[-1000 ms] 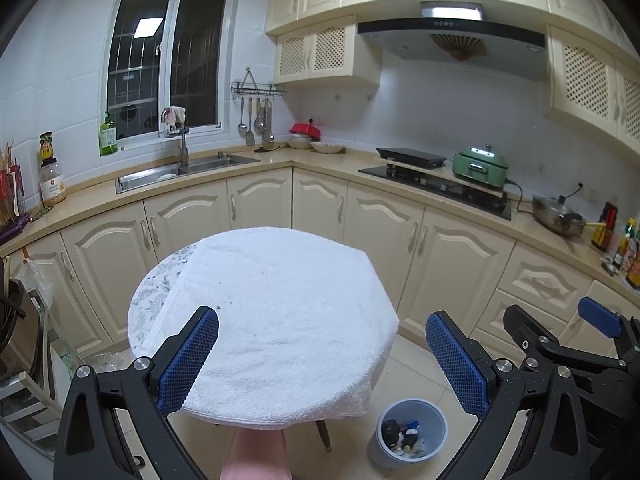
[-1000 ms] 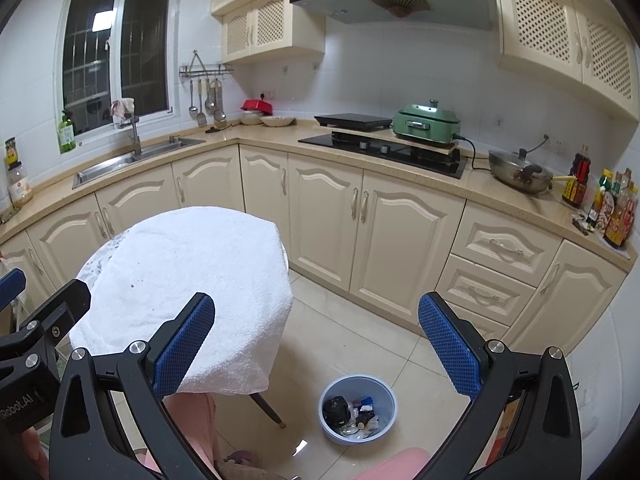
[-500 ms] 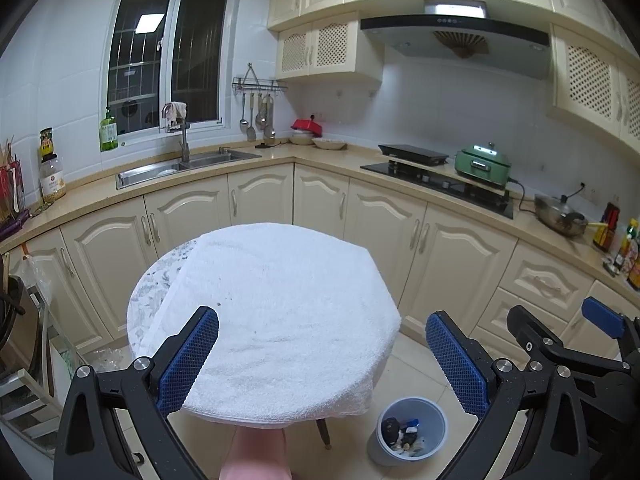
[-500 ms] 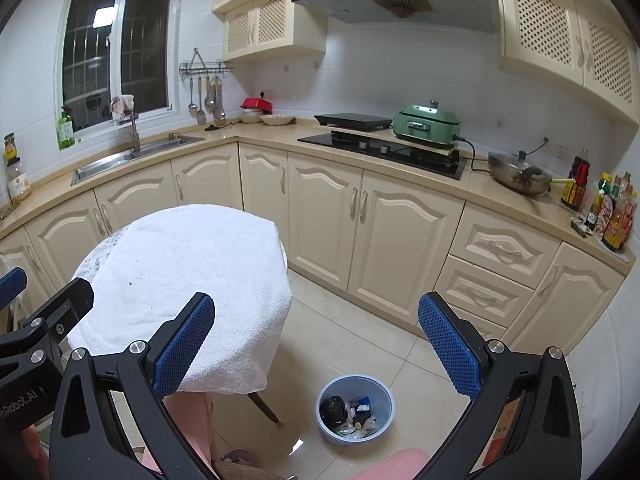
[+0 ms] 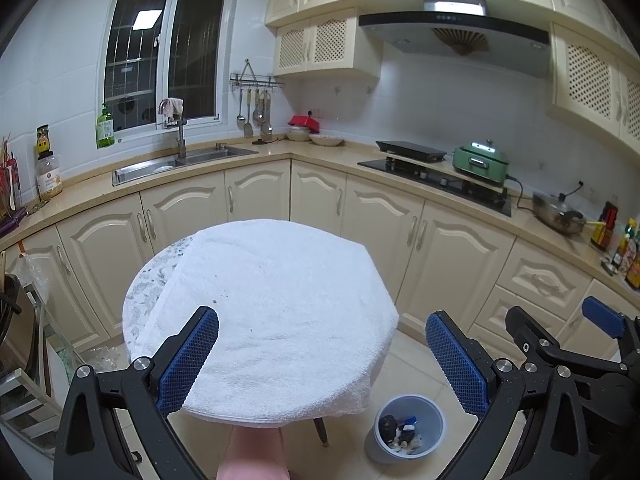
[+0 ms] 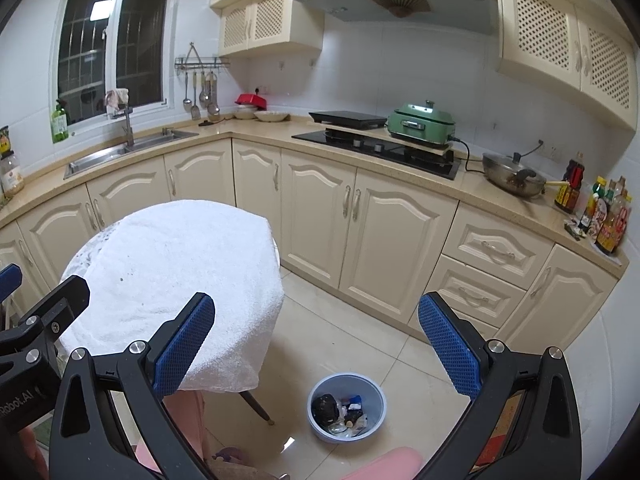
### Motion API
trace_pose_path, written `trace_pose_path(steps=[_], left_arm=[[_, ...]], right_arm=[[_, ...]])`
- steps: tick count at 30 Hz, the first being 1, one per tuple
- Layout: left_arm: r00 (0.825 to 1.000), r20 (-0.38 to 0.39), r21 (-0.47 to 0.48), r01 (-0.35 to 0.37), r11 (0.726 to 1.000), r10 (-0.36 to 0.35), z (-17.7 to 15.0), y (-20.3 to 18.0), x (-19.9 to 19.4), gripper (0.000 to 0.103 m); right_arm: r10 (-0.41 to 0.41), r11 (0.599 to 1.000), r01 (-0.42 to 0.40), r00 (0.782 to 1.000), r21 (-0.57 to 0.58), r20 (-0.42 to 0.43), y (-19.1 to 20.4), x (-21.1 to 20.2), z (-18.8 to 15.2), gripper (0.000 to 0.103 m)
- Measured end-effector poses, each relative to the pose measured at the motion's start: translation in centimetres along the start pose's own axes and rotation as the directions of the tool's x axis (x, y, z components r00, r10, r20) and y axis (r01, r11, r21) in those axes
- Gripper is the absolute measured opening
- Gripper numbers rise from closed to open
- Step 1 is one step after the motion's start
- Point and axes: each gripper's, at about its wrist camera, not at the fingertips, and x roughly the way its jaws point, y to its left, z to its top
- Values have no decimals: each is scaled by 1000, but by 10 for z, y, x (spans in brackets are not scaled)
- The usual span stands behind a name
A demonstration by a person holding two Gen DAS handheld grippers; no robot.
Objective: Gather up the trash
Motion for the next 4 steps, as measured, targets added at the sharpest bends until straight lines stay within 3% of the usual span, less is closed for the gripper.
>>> trace_pose_path(steps=[4], left_arm=[[1000,3,-5,2,1000,-2,0,3,-1,102]], right_arm=[[0,1000,0,1000,-4,-4,2,1,0,103]])
